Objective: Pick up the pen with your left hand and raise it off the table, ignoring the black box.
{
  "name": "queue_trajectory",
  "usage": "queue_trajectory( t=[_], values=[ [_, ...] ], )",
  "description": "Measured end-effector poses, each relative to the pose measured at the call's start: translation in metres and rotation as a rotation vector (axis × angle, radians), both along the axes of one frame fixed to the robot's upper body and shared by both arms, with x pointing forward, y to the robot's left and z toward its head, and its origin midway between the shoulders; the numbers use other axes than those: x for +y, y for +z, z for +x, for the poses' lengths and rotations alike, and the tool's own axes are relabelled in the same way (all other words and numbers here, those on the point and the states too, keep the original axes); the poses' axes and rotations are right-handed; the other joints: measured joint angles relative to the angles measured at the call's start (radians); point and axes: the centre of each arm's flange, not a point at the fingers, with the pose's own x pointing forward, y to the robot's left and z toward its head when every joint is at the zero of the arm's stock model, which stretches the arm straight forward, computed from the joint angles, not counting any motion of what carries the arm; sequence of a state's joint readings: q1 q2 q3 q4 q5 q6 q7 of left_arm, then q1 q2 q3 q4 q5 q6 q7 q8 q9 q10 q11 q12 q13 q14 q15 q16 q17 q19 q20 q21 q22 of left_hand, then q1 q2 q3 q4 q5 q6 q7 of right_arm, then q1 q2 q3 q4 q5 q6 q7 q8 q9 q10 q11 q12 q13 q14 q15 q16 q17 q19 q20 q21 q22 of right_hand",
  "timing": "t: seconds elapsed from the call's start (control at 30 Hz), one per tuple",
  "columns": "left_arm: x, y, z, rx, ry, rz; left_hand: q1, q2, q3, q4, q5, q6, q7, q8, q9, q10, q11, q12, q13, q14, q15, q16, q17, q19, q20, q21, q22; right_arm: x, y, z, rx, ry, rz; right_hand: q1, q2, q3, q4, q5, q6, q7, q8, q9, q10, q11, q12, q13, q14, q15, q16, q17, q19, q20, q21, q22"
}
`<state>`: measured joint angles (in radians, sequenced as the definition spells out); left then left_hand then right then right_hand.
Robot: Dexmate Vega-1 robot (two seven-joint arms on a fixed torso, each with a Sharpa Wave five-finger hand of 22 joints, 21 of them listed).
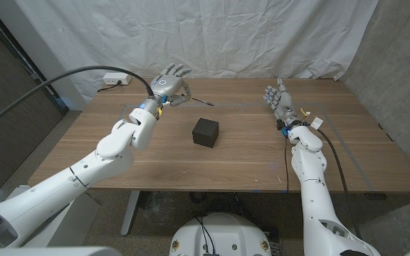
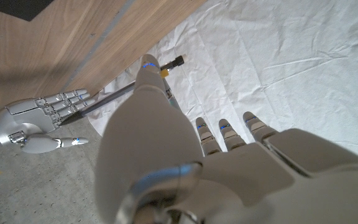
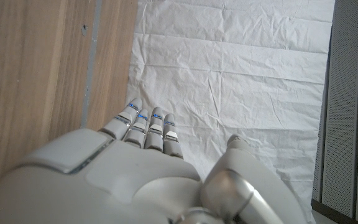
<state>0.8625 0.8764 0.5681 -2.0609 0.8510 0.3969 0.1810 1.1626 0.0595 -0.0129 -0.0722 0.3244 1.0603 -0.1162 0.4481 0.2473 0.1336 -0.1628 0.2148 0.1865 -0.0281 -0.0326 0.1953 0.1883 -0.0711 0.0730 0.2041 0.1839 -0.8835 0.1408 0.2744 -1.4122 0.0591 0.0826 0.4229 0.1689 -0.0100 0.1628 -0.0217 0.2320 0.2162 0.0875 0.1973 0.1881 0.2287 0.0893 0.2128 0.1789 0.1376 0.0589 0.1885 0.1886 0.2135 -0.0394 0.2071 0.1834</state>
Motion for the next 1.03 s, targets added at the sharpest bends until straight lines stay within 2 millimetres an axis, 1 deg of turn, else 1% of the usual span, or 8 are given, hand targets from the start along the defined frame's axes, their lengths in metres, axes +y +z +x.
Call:
queue_trajectory(
  t=[0.4, 0.47, 0.6, 0.7, 0.73, 1.03],
  values=[
    [-0.005, 0.008, -0.003, -0.016, -0.005, -0.004, 0.0, 0.0, -0.003, -0.003, 0.0, 0.0, 0.0, 0.0, 0.0, 0.003, -0.003, 0.0, 0.0, 0.004, -0.004, 0.0, -0.002, 0.0, 0.0, 0.0, 0.0, -0.003, 0.0, -0.001, 0.005, 0.001, -0.003, 0.0, 0.0, -0.004, -0.004, 0.0, 0.0, 0.0, 0.0, 0.0, 0.0, 0.0, 0.0, 0.0, 0.0, 0.0, 0.0, 0.0, 0.0, 0.0, 0.0, 0.0],
    [-0.006, 0.009, -0.003, -0.017, -0.006, -0.005, 0.0, 0.0, -0.007, 0.001, 0.0, 0.0, 0.0, 0.0, 0.0, 0.003, -0.003, 0.0, 0.0, 0.004, -0.004, 0.0, -0.002, 0.0, 0.0, 0.0, 0.0, -0.004, 0.0, -0.001, 0.004, -0.001, -0.003, 0.0, 0.0, -0.004, -0.004, 0.0, 0.0, 0.0, 0.0, 0.0, 0.0, 0.0, 0.0, 0.0, 0.0, 0.0, 0.0, 0.0, 0.0, 0.0, 0.0, 0.0],
    [-0.007, 0.012, -0.005, -0.025, -0.005, -0.01, 0.0, 0.0, -0.007, 0.001, 0.0, 0.0, 0.0, 0.0, 0.0, 0.003, -0.003, 0.0, 0.0, 0.004, -0.004, 0.0, -0.002, 0.0, 0.0, 0.0, 0.0, -0.005, 0.0, -0.001, 0.005, 0.001, -0.003, 0.0, 0.0, -0.004, -0.004, 0.0, 0.0, 0.0, 0.0, 0.0, 0.0, 0.0, 0.0, 0.0, 0.0, 0.0, 0.0, 0.0, 0.0, 0.0, 0.0, 0.0],
    [-0.007, 0.015, -0.006, -0.031, -0.006, -0.015, 0.0, 0.0, -0.007, 0.001, 0.0, 0.0, 0.0, 0.0, 0.0, 0.003, -0.003, 0.0, 0.0, 0.003, -0.004, 0.0, -0.002, 0.0, 0.0, 0.0, 0.0, -0.006, 0.001, -0.001, 0.004, 0.002, -0.003, 0.0, 0.0, -0.004, -0.004, 0.0, 0.0, 0.0, 0.0, 0.0, 0.0, 0.0, 0.0, 0.0, 0.0, 0.0, 0.0, 0.0, 0.0, 0.0, 0.0, 0.0],
    [-0.007, 0.016, -0.007, -0.034, -0.005, -0.017, 0.0, 0.0, -0.011, -0.003, 0.0, 0.0, 0.0, 0.0, 0.0, 0.003, -0.003, -0.001, 0.0, 0.003, -0.004, 0.0, -0.002, 0.0, 0.0, 0.0, 0.0, -0.006, 0.002, -0.001, 0.003, 0.002, -0.002, 0.0, 0.0, -0.004, -0.004, 0.0, 0.0, 0.0, 0.0, 0.0, 0.0, 0.0, 0.0, 0.0, 0.0, 0.0, 0.0, 0.0, 0.0, 0.0, 0.0, 0.0],
    [-0.005, 0.02, -0.008, -0.043, 0.0, -0.014, 0.001, -0.002, -0.011, -0.003, 0.0, 0.0, 0.0, 0.0, 0.0, 0.003, -0.003, -0.004, 0.0, 0.003, -0.004, 0.0, -0.002, 0.0, 0.0, 0.0, 0.0, -0.004, 0.001, 0.001, 0.006, 0.008, 0.004, 0.0, 0.0, -0.004, -0.004, 0.0, 0.0, 0.0, 0.0, 0.0, 0.0, 0.0, 0.0, 0.0, 0.004, 0.004, 0.0, 0.0, 0.0, 0.0, 0.0, 0.0]
  ],
)
